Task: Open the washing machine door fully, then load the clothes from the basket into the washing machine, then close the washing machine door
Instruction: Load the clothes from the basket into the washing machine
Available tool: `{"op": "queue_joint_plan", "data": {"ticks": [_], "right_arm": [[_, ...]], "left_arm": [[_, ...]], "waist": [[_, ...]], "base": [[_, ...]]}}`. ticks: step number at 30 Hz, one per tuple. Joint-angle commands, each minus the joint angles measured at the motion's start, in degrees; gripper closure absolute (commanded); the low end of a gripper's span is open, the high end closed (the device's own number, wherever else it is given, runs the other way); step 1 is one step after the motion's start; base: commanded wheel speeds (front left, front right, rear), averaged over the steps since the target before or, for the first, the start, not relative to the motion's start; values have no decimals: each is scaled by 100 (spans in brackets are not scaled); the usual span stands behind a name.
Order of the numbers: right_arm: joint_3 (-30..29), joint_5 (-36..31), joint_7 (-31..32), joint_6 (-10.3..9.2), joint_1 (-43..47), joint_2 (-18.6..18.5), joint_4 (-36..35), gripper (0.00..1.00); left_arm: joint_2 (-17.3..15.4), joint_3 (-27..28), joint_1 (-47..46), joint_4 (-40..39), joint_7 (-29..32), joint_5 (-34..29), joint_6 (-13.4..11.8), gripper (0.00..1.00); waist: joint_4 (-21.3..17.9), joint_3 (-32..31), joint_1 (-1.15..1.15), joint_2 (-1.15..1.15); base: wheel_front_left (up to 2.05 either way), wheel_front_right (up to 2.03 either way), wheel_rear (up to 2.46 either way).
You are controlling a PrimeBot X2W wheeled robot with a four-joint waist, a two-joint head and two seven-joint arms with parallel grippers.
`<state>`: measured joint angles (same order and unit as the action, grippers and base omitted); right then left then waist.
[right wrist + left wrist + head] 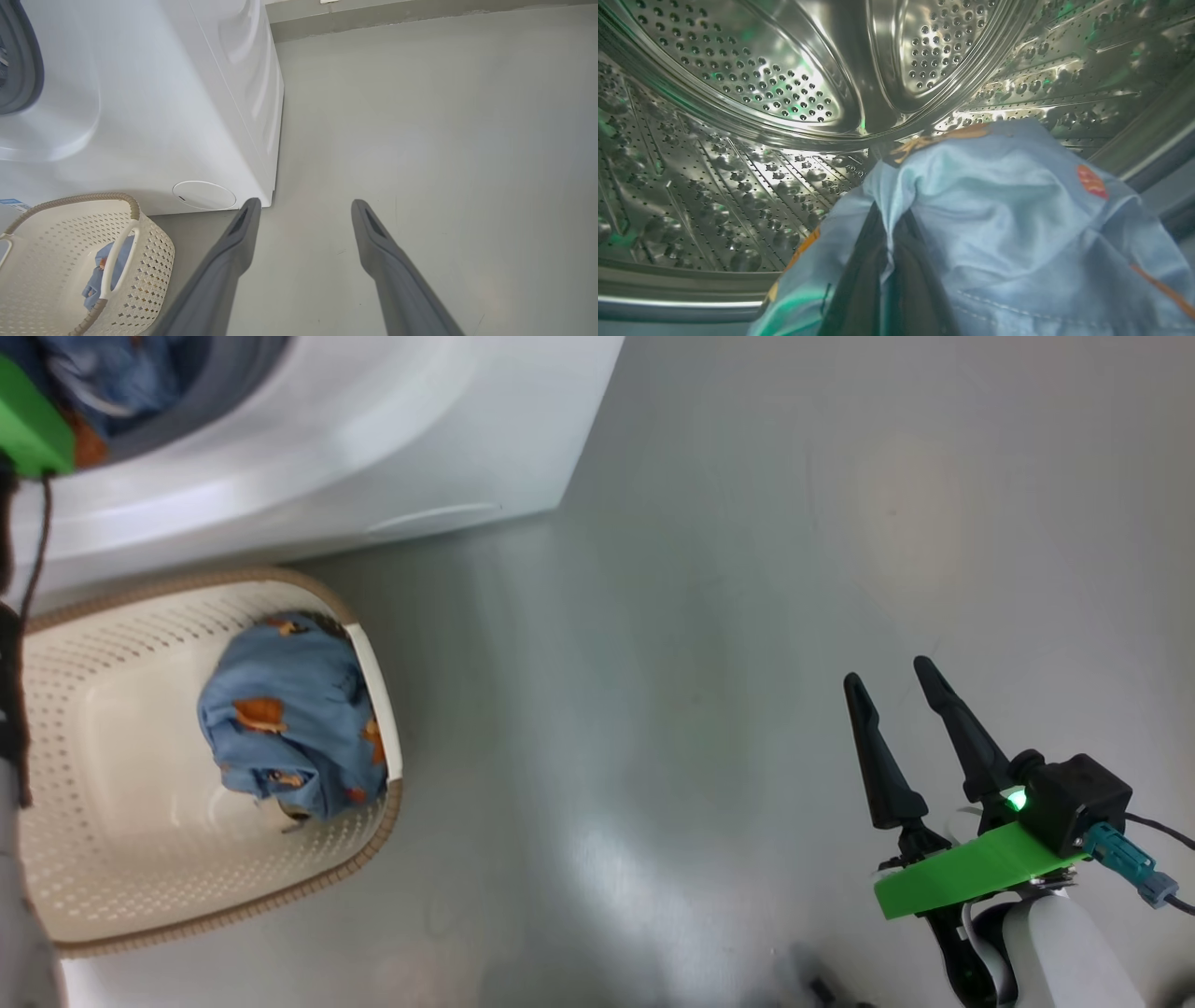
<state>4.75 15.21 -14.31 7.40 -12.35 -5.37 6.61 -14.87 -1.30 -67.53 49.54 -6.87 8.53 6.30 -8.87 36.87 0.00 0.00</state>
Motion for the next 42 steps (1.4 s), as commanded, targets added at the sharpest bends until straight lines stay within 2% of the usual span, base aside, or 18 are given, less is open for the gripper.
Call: {"op": "queue_joint_plan", "data": {"ticks": [1,10,14,19,21,22,23,24,30,42], "right_arm": [[132,64,-66,9,9,15,-107,0],[157,41,-68,9,-15,56,-148,0],[230,74,-68,9,-38,77,-128,0],[286,115,-68,9,-92,90,-126,0],[290,122,-68,9,-95,93,-108,0],[289,124,-68,9,-93,94,-98,0],[287,126,-68,9,-91,94,-86,0],[281,126,-68,9,-88,95,-75,0],[213,106,-68,9,-92,86,-63,0],[152,100,-69,9,-104,32,2,0]], "left_arm": [[-296,114,-138,-37,-73,61,-38,100],[-401,54,-601,61,-647,-10,-142,100],[-494,38,-813,-255,-800,-133,-279,100],[-554,98,-765,-1132,-810,-283,-435,100],[-533,160,-652,-1008,-811,-227,-440,100],[-528,182,-634,-961,-811,-210,-443,69],[-523,188,-600,-867,-811,-203,-442,51],[-493,220,-582,-788,-811,-158,-438,0],[-382,273,-465,-438,-812,-61,-417,0],[-46,357,83,-471,-812,41,-356,0]], "waist": [[-25,222,0,0],[-12,415,0,0],[-34,469,0,0],[-93,542,0,0],[-108,530,0,0],[-110,529,0,0],[-110,523,0,0],[-103,516,0,0],[11,450,0,0],[270,-40,0,0]], "base": [[0,0,0],[0,0,0],[0,0,0],[0,0,0],[0,0,0],[0,0,0],[0,0,0],[0,0,0],[0,0,0],[0,0,0]]}}
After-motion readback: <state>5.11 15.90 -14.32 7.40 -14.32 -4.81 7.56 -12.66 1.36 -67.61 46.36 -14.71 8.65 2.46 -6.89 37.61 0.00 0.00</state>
